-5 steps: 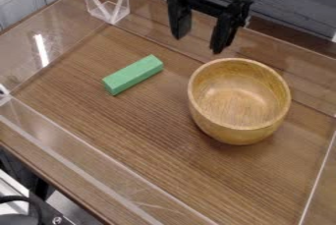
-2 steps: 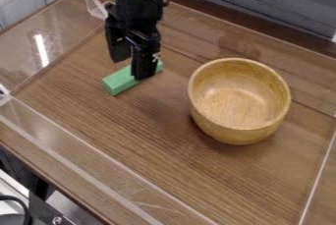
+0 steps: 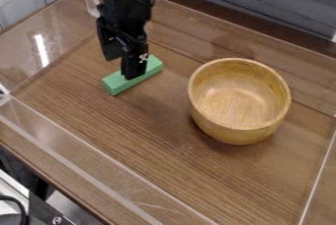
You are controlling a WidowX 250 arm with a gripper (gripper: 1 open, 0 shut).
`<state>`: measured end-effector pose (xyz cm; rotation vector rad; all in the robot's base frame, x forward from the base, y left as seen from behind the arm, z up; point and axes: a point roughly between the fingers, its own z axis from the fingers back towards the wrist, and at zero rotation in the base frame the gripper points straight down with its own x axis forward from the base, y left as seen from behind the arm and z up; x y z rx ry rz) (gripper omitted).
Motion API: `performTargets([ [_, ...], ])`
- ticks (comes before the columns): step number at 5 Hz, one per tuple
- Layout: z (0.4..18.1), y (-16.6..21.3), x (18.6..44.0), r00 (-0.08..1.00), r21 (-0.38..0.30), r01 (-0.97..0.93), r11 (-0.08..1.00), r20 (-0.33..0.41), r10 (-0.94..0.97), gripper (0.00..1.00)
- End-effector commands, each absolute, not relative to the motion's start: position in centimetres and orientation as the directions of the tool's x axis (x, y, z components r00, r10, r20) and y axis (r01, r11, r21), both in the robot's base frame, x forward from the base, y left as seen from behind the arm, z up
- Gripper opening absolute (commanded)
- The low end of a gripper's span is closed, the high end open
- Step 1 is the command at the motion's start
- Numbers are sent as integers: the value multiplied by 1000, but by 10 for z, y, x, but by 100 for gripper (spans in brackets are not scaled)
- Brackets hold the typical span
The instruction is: Put the green block in the brown bowl
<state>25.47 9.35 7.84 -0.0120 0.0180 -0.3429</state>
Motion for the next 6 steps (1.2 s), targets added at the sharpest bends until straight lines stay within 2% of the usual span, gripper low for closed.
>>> performTargets([
  [1, 78, 102, 261, 938, 6, 346, 938, 24, -346, 100],
  [6, 53, 124, 280, 937, -1, 345, 939, 63, -344, 100],
])
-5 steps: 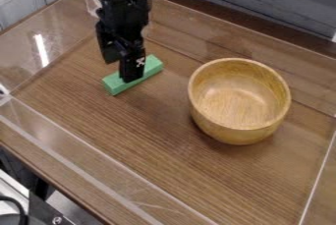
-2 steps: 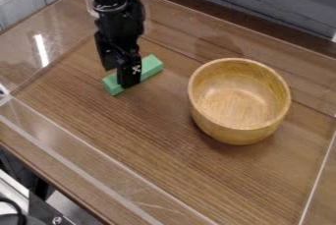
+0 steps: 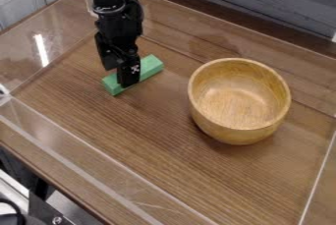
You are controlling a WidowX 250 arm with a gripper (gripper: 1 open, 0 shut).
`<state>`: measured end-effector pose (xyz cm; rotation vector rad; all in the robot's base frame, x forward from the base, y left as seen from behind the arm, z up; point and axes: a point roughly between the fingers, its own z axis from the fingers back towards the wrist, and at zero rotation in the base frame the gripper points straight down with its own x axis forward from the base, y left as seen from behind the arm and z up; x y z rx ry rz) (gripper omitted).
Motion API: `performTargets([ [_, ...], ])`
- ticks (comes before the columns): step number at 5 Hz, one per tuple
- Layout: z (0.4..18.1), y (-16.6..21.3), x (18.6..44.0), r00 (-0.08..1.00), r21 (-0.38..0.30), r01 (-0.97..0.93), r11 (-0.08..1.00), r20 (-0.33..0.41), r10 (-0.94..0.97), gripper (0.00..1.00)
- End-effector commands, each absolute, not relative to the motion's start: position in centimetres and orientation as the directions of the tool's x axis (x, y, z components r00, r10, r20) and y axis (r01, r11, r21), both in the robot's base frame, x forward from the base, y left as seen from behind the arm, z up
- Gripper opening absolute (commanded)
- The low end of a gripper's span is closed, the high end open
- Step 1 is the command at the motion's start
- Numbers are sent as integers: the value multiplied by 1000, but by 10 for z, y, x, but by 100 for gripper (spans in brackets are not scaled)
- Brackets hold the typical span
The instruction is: Put the green block in the brown bowl
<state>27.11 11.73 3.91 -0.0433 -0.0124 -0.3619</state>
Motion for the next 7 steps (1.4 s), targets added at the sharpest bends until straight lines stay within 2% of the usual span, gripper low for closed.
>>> performTargets([
  [1, 49, 127, 282, 938, -3, 342, 940, 66, -342, 100],
  [6, 36, 134, 291, 942, -9, 328, 944, 74, -327, 100],
  [7, 33, 135, 292, 944, -11, 325, 946, 74, -323, 0],
])
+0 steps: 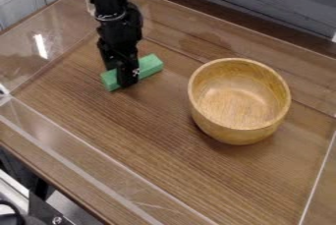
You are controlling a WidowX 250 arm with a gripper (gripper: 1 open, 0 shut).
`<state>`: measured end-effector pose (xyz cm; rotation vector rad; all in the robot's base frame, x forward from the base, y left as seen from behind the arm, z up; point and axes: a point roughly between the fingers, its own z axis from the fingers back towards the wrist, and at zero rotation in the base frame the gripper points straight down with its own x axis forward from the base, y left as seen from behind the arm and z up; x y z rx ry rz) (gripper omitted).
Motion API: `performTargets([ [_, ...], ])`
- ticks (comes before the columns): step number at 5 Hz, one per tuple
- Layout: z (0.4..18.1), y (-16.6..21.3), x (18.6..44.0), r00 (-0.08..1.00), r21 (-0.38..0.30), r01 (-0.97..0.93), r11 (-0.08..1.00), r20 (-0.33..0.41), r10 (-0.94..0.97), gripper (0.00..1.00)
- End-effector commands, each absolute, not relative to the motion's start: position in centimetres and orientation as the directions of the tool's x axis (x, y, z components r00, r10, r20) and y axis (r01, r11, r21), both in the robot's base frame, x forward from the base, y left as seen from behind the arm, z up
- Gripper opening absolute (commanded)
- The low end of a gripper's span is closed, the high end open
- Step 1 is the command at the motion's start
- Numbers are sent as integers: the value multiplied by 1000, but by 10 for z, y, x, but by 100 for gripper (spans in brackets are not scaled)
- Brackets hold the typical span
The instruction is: Put the green block in the brown bowl
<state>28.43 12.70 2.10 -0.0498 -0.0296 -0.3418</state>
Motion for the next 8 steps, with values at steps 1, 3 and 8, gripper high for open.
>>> performTargets([
  [1, 35, 135, 291, 948, -17, 312, 950, 66, -310, 0],
  [3, 55, 125, 294, 951, -29, 303, 953, 77, -300, 0],
  [8, 133, 10, 317, 856, -26, 490, 871, 205, -475, 0],
])
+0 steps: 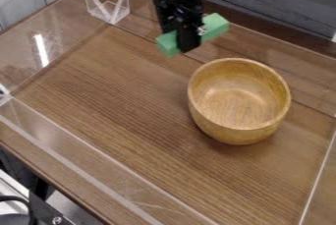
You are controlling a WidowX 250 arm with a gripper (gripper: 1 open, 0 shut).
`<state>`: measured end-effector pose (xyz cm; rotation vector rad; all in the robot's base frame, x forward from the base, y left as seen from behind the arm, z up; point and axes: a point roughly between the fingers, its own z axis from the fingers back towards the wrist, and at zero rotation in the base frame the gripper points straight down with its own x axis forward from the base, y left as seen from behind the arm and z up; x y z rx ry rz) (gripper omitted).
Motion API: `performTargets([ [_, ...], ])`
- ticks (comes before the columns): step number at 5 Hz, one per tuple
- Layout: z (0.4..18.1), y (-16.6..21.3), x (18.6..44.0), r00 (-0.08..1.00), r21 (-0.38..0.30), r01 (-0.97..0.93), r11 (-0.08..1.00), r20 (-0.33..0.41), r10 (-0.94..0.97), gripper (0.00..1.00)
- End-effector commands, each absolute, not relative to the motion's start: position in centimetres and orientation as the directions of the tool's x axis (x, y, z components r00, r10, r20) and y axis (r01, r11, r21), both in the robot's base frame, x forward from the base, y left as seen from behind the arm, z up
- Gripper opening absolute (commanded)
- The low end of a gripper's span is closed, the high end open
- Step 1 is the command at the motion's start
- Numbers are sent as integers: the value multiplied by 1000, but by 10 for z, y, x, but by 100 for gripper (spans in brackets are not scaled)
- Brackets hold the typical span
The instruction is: Put the green block in the brown bowl
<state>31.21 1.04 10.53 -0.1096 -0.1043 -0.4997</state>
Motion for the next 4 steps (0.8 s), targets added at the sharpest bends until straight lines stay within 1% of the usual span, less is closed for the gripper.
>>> performTargets([
  [1, 134, -14, 317, 827, -20, 532, 847, 226, -514, 0],
  [3, 134, -40, 313, 799, -2, 561, 828, 262, -541, 0],
  [4, 134, -46, 303, 792, 5, 566, 824, 272, -546, 0],
])
